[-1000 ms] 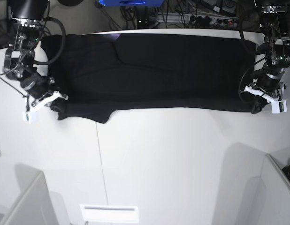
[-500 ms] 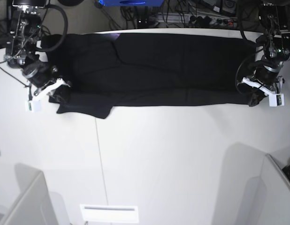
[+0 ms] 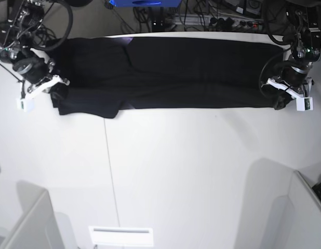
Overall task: Fold the T-shirt properly
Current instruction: 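Lift the hem and fold it over toward the collar with both grippers, then release the hem and move both grippers to the strip's two ends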
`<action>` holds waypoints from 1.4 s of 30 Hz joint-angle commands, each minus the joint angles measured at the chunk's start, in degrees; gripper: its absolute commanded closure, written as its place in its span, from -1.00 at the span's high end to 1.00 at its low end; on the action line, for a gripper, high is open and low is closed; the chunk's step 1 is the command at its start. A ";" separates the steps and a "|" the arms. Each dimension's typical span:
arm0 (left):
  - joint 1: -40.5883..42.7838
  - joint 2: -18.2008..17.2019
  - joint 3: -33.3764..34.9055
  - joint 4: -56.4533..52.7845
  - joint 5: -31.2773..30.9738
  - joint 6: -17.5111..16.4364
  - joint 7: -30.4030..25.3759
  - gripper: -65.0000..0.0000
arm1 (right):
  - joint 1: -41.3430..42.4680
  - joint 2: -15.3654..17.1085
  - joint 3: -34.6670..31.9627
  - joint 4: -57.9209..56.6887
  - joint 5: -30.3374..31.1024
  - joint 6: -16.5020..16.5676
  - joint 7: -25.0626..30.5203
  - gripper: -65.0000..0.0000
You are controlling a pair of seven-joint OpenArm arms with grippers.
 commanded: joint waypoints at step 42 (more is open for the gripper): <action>7.37 -2.60 -0.55 3.42 -0.09 -0.33 6.32 -0.89 | -5.02 -1.95 1.89 0.90 0.34 0.24 -5.18 -0.83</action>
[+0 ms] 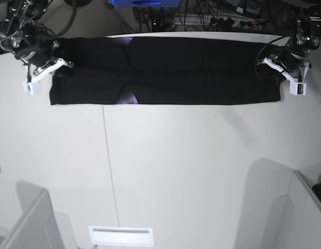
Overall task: Fold the T-shirt properly
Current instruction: 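Release the hem and move both grippers to the strip's two ends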
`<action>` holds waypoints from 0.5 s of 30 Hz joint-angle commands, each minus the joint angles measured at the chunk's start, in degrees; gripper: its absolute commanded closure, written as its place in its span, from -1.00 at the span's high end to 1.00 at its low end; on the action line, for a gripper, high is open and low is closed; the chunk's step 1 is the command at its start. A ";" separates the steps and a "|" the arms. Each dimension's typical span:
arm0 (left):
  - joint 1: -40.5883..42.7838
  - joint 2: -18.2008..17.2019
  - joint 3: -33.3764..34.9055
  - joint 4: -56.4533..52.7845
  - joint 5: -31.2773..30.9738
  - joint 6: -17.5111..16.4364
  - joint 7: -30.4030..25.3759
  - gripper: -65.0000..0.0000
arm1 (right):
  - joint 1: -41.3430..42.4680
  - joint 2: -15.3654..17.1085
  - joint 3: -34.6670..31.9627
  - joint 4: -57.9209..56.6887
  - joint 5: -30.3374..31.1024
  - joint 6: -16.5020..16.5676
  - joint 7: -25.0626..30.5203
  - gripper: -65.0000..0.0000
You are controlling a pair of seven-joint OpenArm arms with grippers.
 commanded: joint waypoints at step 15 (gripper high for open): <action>0.66 0.82 -9.43 2.54 -0.66 -0.29 -1.31 0.44 | -0.50 0.87 3.11 2.08 0.85 0.70 1.73 -0.36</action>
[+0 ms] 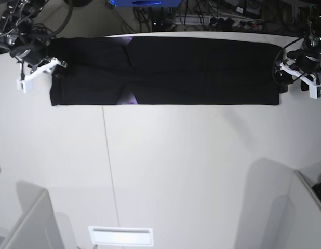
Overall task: Fold the T-shirt properly
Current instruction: 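Release the hem and move both grippers to the strip's two ends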
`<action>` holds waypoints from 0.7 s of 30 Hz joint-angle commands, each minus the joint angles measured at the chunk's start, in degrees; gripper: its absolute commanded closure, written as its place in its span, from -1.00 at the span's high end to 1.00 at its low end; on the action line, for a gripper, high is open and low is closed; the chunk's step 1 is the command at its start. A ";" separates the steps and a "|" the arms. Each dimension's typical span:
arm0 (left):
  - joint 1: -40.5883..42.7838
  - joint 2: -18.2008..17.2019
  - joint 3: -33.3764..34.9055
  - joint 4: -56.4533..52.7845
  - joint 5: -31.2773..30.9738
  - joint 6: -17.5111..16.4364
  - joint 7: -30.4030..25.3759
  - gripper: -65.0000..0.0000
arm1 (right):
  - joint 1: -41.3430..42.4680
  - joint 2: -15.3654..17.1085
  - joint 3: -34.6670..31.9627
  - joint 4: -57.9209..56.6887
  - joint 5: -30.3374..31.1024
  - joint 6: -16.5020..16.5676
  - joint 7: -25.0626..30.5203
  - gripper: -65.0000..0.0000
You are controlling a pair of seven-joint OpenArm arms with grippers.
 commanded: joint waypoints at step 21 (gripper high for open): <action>-12.21 13.25 8.72 -13.59 20.96 -0.53 -1.42 -1.00 | 9.23 -3.22 -13.12 -9.36 -28.23 6.59 8.15 -1.00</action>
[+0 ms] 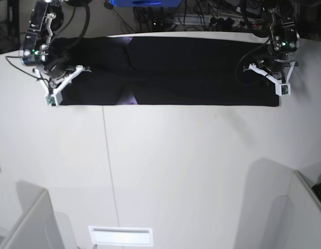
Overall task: Fold the T-shirt properly
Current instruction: 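Release the hem and move both grippers to the strip's two ends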
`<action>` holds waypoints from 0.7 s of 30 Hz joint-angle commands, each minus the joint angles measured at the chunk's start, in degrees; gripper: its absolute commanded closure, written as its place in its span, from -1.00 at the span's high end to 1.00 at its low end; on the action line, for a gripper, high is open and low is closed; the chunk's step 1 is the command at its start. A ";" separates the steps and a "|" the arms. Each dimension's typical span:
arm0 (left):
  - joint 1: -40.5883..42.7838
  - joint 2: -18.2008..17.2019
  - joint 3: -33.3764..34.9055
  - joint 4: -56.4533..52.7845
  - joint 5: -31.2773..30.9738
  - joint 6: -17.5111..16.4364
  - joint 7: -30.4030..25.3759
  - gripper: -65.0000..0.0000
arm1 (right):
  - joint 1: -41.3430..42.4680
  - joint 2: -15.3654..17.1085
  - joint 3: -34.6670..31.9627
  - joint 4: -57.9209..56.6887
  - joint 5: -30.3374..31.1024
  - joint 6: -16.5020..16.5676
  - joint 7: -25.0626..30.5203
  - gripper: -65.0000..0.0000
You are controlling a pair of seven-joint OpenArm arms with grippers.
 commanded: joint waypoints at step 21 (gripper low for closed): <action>-18.76 -3.14 0.53 -17.03 1.08 0.52 1.40 -1.00 | 21.08 2.28 0.02 -24.34 -0.10 0.08 8.41 -1.00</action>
